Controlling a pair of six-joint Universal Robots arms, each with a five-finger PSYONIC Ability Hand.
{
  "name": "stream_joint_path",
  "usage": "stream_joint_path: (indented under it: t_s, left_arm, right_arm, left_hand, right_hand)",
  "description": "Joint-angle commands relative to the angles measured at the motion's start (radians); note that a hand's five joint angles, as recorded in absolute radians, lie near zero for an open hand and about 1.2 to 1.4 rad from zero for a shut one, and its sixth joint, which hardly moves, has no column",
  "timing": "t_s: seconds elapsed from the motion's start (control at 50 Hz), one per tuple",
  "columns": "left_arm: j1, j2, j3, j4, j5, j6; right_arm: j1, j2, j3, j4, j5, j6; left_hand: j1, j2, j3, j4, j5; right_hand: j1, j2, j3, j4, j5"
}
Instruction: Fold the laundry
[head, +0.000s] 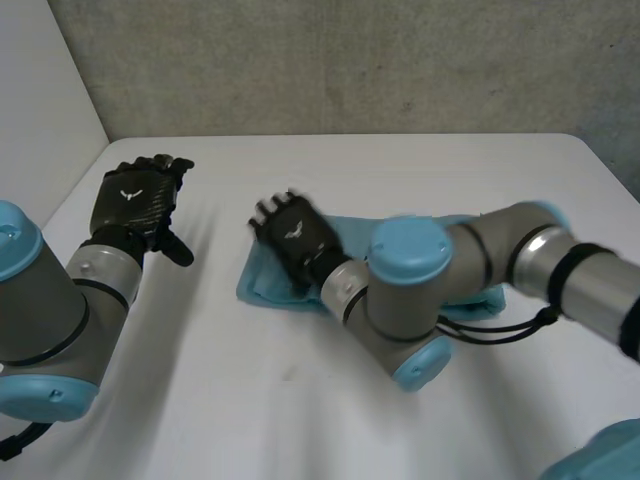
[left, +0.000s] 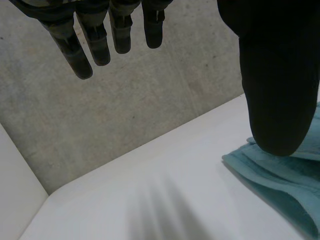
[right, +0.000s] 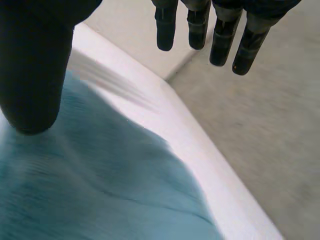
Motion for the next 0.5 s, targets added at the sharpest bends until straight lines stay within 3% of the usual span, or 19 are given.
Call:
stream_joint_path:
  t_s: [0.02, 0.1, 0.22, 0.3, 0.4, 0.5]
  left_arm:
    - [-0.023, -0.01, 0.02, 0.001, 0.011, 0.003]
    - [-0.114, -0.067, 0.084, 0.009, 0.031, 0.004]
    - [-0.201, -0.186, 0.207, 0.006, 0.069, 0.043]
    - [-0.222, -0.251, 0.269, 0.001, 0.065, 0.084]
    - [-0.245, -0.325, 0.336, -0.002, 0.061, 0.13]
    - [-0.245, -0.328, 0.339, -0.005, 0.058, 0.127]
  right_arm:
    - [-0.135, -0.225, 0.136, 0.075, 0.136, 0.076]
    - [-0.234, -0.366, 0.278, 0.101, 0.128, 0.172]
    - [-0.391, -0.424, 0.462, 0.171, 0.056, 0.245]
    - [-0.458, -0.434, 0.549, 0.173, 0.004, 0.262]
    - [-0.564, -0.431, 0.68, 0.083, -0.088, 0.271]
    - [-0.595, -0.417, 0.719, 0.009, -0.108, 0.268]
  left_hand:
    - [-0.024, -0.03, -0.043, -0.032, -0.047]
    - [-0.021, -0.026, -0.039, -0.028, -0.043]
    - [-0.015, -0.02, -0.033, -0.022, -0.037]
    - [-0.018, -0.023, -0.036, -0.025, -0.04]
    - [-0.018, -0.023, -0.036, -0.025, -0.04]
    - [-0.021, -0.026, -0.039, -0.028, -0.043]
  right_hand:
    - [-0.035, -0.049, -0.043, -0.058, -0.067]
    - [-0.035, -0.049, -0.043, -0.058, -0.067]
    - [-0.035, -0.049, -0.043, -0.058, -0.067]
    - [0.023, 0.008, 0.014, -0.001, -0.01]
    - [0.315, 0.301, 0.307, 0.292, 0.283]
    - [0.372, 0.357, 0.363, 0.348, 0.339]
